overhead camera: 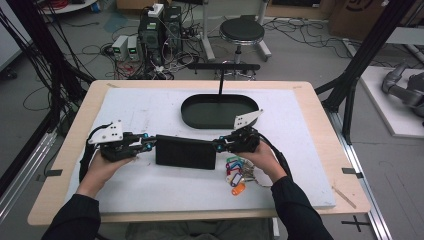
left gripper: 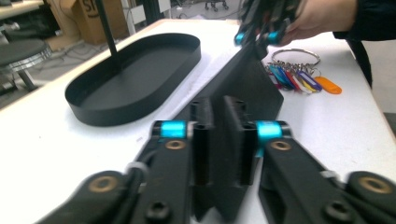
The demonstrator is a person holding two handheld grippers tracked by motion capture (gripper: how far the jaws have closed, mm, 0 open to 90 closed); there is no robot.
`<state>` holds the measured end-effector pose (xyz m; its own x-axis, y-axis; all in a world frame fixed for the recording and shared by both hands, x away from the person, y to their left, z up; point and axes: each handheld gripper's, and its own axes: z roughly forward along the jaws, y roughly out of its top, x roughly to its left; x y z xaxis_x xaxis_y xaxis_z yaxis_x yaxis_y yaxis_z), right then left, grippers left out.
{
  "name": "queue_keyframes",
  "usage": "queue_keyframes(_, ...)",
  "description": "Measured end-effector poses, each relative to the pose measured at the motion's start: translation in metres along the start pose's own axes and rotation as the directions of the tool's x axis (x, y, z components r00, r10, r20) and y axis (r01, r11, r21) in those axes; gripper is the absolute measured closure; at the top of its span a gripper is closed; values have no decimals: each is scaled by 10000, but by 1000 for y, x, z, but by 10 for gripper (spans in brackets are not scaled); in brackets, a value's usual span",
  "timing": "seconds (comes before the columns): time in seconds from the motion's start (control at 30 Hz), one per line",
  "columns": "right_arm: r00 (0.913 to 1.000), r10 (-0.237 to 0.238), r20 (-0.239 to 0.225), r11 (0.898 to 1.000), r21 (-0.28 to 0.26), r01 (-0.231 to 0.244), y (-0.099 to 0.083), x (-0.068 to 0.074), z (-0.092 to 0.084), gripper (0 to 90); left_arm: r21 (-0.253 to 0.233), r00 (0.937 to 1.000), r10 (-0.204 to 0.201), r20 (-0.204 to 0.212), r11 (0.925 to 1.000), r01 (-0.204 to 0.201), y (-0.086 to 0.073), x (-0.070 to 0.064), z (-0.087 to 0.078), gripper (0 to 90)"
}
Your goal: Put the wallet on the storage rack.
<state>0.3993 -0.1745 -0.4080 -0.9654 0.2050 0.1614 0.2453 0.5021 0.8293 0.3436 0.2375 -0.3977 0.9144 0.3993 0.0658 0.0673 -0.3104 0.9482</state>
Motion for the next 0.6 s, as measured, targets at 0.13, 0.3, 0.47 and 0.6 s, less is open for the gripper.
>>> queue_keyframes(0.13,9961,-749,472,9971,142,743,5,15,-2,787,254,9991,-354,-246,9990,360,-2,2,4,620)
queue_keyframes(0.3,9887,-1388,560,9902,201,1379,4,24,-5,787,367,9957,-845,-384,9956,859,-6,7,11,433)
queue_keyframes(0.47,9851,-1619,578,9867,207,1610,3,28,-7,784,603,9910,-1318,218,9896,1303,-13,12,19,424)
queue_keyframes(0.6,9853,-1610,569,9870,98,1607,1,29,-7,771,1176,9912,-1205,550,9866,1134,-17,11,28,548)
